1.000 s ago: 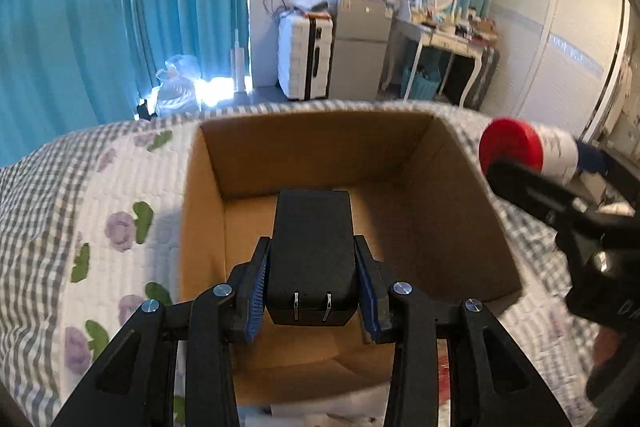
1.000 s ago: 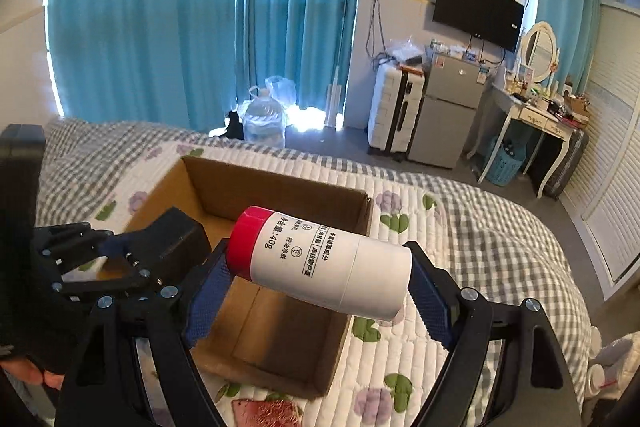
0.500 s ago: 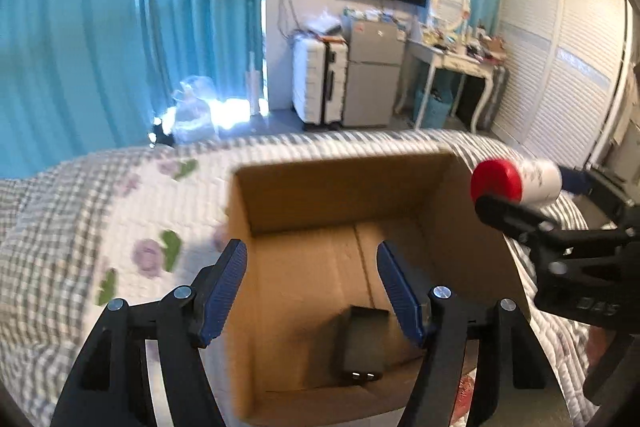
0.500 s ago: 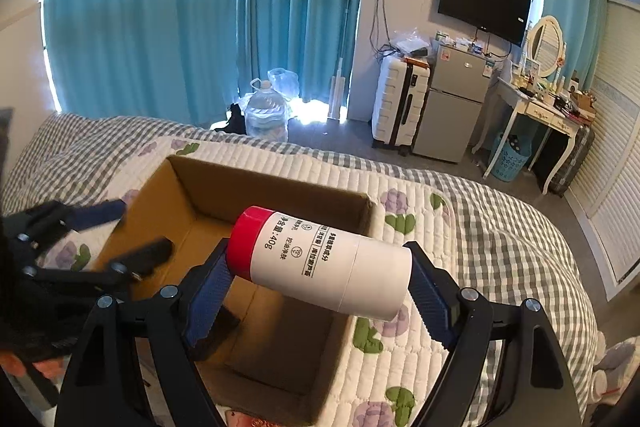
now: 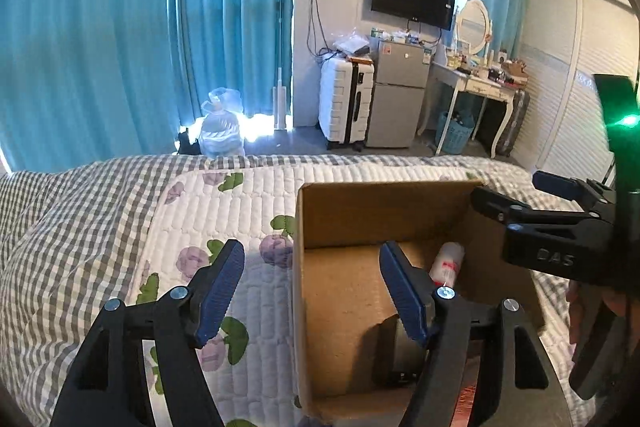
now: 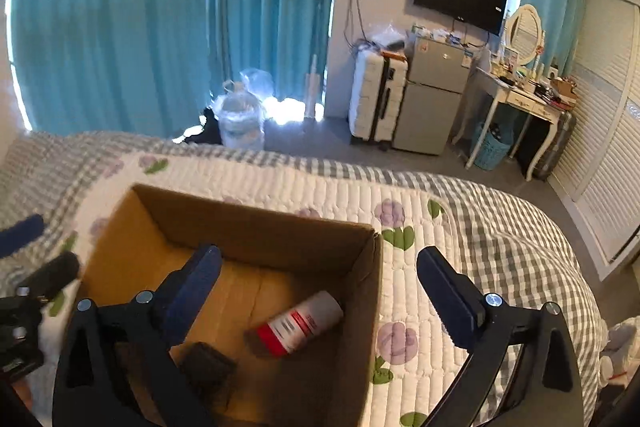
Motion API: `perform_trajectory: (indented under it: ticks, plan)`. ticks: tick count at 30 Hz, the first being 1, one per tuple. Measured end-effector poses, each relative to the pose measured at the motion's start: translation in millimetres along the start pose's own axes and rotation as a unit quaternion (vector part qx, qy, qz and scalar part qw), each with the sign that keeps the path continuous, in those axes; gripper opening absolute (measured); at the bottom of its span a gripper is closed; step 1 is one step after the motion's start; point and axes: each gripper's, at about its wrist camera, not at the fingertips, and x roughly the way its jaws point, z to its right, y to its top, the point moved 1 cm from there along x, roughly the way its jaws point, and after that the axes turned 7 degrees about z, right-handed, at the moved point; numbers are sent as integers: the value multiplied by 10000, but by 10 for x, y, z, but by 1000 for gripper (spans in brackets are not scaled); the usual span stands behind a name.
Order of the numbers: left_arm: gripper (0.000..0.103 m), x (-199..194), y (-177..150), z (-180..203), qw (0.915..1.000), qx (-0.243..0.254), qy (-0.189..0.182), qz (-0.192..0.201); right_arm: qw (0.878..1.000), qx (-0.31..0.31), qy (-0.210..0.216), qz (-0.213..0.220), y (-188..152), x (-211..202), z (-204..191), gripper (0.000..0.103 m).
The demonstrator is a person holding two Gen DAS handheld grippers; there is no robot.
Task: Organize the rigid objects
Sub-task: 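Lower the charger and bottle into the box and open both tools, then reach the left tool to a white adapter while the right tool reaches the pink card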
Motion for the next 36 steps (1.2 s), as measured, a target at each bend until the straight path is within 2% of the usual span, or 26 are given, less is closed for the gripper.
perform_trajectory:
  ticks: [6, 9, 14, 18, 22, 25, 28, 31, 36]
  plan:
    - [73, -628, 180, 84, 9997, -5, 1, 239, 9993, -79, -124, 339, 194, -806, 22, 101]
    - [76, -1044, 208, 117, 9995, -78, -142, 273, 9991, -60, -72, 423, 220, -1288, 16, 103]
    - [77, -1522, 80, 136, 9993, 36, -98, 371, 9982, -350, -168, 462, 0, -1925, -76, 103]
    - [77, -1654, -196, 154, 9995, 23, -251, 209, 9986, -387, -71, 347, -306, -2115, -125, 103]
    - [77, -1527, -493, 184, 9996, 43, -260, -34, 9989, -436, -37, 171, -659, -2070, -157, 103]
    - [77, -1305, -774, 232, 9993, 13, -227, -287, 9992, -400, 76, 1, -893, -1883, -181, 103]
    - [77, -1034, -1040, 239, 9989, -145, -124, -433, 9984, -470, 185, -247, -1100, -1573, -221, 103]
    - [77, -734, -1359, 183, 9967, -224, -86, -773, 9971, -608, 170, -437, -1314, -1256, -241, 103]
    - [77, -469, -1750, 55, 9934, -152, 102, -1128, 9916, -640, 367, -1062, -1810, -725, -293, 103]
